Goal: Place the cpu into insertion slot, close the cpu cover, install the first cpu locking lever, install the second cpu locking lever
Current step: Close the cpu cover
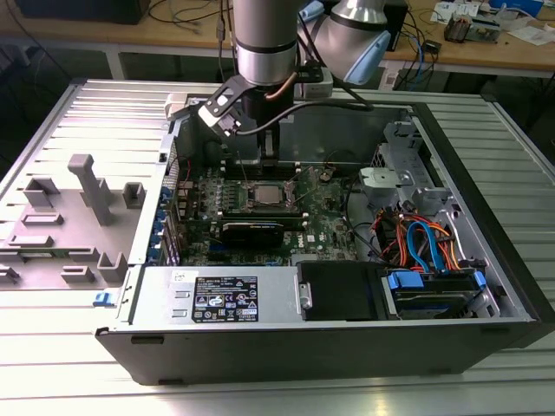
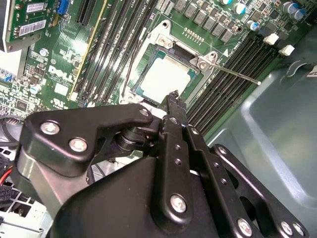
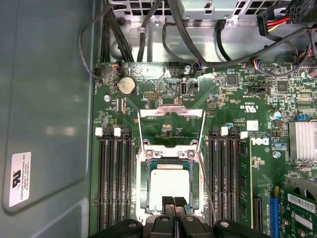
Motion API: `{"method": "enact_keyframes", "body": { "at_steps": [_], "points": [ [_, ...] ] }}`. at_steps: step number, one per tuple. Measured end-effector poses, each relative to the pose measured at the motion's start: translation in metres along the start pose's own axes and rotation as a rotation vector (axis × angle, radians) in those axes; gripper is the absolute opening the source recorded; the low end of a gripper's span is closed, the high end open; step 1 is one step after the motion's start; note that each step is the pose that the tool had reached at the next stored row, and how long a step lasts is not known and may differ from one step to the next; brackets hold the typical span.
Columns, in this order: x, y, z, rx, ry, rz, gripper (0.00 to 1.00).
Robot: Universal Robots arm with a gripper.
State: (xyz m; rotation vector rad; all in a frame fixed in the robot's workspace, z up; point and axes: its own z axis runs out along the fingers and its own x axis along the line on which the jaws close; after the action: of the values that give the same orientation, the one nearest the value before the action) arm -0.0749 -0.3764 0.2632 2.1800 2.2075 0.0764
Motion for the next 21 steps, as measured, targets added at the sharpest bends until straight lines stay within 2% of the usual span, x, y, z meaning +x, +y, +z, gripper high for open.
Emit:
{"method": "enact_keyframes", "body": {
  "at_steps": [5,15,21],
  "points": [
    [0.0000,0.0001,-0.0021,0.0001,-0.0001,0.000,0.11],
    [0.0001,0.0008,-0.0124,0.0000,0.0000,0.000,0.11],
    [0.0001,0.0018,-0.0149,0.0000,-0.0002,0.000,0.11]
  ]
}}
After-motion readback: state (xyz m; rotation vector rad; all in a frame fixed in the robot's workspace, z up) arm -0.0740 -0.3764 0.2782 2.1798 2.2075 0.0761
